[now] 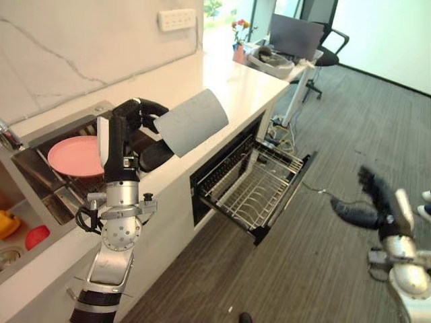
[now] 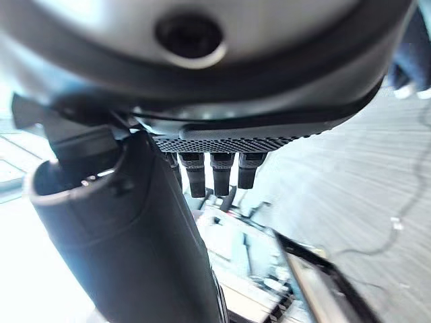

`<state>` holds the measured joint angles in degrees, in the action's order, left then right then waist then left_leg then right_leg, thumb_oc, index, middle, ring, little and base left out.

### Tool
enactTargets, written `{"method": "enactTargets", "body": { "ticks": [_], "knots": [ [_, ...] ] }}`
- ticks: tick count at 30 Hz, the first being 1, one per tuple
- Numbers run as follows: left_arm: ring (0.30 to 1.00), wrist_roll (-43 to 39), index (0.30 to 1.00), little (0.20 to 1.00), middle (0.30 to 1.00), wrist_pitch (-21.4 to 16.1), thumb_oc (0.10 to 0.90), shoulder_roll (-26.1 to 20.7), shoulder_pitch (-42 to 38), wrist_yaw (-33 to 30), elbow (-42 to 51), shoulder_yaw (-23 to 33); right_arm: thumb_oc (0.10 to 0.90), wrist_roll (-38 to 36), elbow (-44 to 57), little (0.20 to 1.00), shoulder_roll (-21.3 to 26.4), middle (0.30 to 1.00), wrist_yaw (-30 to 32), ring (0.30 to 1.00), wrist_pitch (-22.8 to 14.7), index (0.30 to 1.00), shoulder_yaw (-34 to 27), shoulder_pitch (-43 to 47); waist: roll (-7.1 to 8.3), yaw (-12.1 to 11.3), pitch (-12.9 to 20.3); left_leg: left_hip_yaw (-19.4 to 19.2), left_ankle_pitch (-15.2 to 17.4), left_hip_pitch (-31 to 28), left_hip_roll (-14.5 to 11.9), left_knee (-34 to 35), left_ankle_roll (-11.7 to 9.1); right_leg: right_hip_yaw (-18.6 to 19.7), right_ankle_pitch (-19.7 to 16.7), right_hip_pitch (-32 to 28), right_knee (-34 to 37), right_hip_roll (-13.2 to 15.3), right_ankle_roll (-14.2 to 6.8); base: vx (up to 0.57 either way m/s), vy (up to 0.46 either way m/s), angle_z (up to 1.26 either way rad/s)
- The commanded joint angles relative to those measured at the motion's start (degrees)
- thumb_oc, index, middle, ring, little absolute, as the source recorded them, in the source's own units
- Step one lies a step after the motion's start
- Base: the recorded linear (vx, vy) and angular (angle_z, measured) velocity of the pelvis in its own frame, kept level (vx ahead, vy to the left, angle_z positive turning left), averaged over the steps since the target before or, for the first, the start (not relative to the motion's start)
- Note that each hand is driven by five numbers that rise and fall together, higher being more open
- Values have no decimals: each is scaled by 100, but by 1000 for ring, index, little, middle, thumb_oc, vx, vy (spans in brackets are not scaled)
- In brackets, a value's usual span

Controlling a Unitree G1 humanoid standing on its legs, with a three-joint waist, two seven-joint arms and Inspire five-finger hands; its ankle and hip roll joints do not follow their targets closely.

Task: Place the dishes in the dishwasher.

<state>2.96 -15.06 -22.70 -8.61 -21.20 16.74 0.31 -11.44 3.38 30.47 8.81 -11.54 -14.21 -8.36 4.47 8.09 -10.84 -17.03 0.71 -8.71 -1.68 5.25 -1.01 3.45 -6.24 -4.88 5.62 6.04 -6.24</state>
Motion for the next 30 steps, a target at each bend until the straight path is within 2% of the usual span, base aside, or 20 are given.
{"method": "enactTargets", "body": {
  "ticks": [1, 3, 4, 5, 7, 8, 9, 14, 17, 22, 30],
  "knots": [
    [300, 3, 300, 300, 300, -566, 400, -73, -768, -66, 299, -152, 800, -1362, 551, 900, -46, 900, -185, 900, -977, 900, -16, 708, -168, -5, 450, 30, 25, 16, -288, -25, -355, -186, 627, -116, -62, -284, -217, 20, -26, -23],
    [300, 6, 300, 300, 300, -536, 400, -114, -943, -122, 200, -307, 800, -2200, 742, 900, -372, 900, -333, 900, -1129, 900, 365, 966, -212, -11, 474, -8, 26, -28, -298, -25, -358, -163, 639, -139, -62, -293, -203, 22, -30, -18],
    [300, 279, 300, 300, 300, -385, 400, -169, -1283, -287, -148, -600, 800, -2880, 999, 900, -759, 900, -536, 900, -1181, 900, 973, 1234, -253, -32, 510, -20, 17, -61, -310, -25, -365, -163, 641, -171, -62, -286, -182, 14, -31, -23],
    [300, 303, 300, 300, 300, -394, 400, -186, -1322, -319, -195, -614, 800, -2909, 996, 900, -772, 900, -558, 900, -1183, 900, 974, 1245, -236, -23, 497, -19, 20, -64, -311, -25, -366, -164, 644, -174, -62, -286, -182, 16, -30, -17],
    [300, 462, 300, 300, 300, -343, 400, -122, -1631, -455, -532, -889, 800, -3217, 954, 900, -1131, 900, -457, 900, -1204, 900, 1499, 1542, -259, -61, 526, -17, 8, -86, -311, -25, -371, -183, 663, -220, -62, -273, -168, 0, 0, 0],
    [300, 462, 300, 300, 300, -343, 400, -122, -1631, -455, -532, -889, 800, -3217, 954, 900, -1131, 900, -457, 900, -1204, 900, 1499, 1542, -259, -61, 526, -17, 8, -86, -311, -25, -371, -183, 663, -220, -62, -273, -168, 19, -5, 8],
    [300, 609, 300, 300, 300, -225, 400, 73, -2046, -690, -935, -1211, 800, -3608, 979, 900, -1492, 900, -492, 900, -1209, 900, 2214, 1954, -299, -101, 568, -12, -17, -110, -311, -25, -383, -203, 675, -265, -62, -251, -157, 22, 1, 7],
    [300, 780, 300, 300, 300, -84, 400, 262, -2684, -923, -1548, -1655, 800, -4228, 1074, 900, -1978, 900, -405, 900, -1356, 900, 2850, 2369, -353, -135, 614, 3, -7, -160, -305, -25, -382, -252, 680, -329, -62, -198, -170, 25, 14, 8],
    [300, 875, 300, 300, 300, -23, 400, 429, -2971, -1070, -1914, -1933, 800, -4477, 1229, 900, -2285, 900, -331, 900, -1546, 900, 3024, 2739, -389, -173, 640, 5, 14, -182, -293, -25, -377, -280, 682, -370, -62, -149, -189, 10, 11, 0],
    [300, 891, 300, 300, 300, -29, 400, 555, -3089, -1072, -2049, -2163, 800, -4592, 1240, 900, -2443, 900, -286, 900, -1644, 900, 3186, 3009, -398, -222, 656, 39, 47, -208, -272, -25, -366, -333, 685, -406, -62, -86, -209, 0, 0, 0],
    [300, 886, 300, 300, 300, -142, 400, 685, -2802, -726, -2007, -2620, 800, -4617, 1279, 900, -2574, 900, -194, 900, -1814, 900, 3177, 3380, -400, -331, 668, 105, 79, -242, -252, -25, -344, -387, 707, -458, -62, -26, -219, 7, 17, 4]
  ]
}}
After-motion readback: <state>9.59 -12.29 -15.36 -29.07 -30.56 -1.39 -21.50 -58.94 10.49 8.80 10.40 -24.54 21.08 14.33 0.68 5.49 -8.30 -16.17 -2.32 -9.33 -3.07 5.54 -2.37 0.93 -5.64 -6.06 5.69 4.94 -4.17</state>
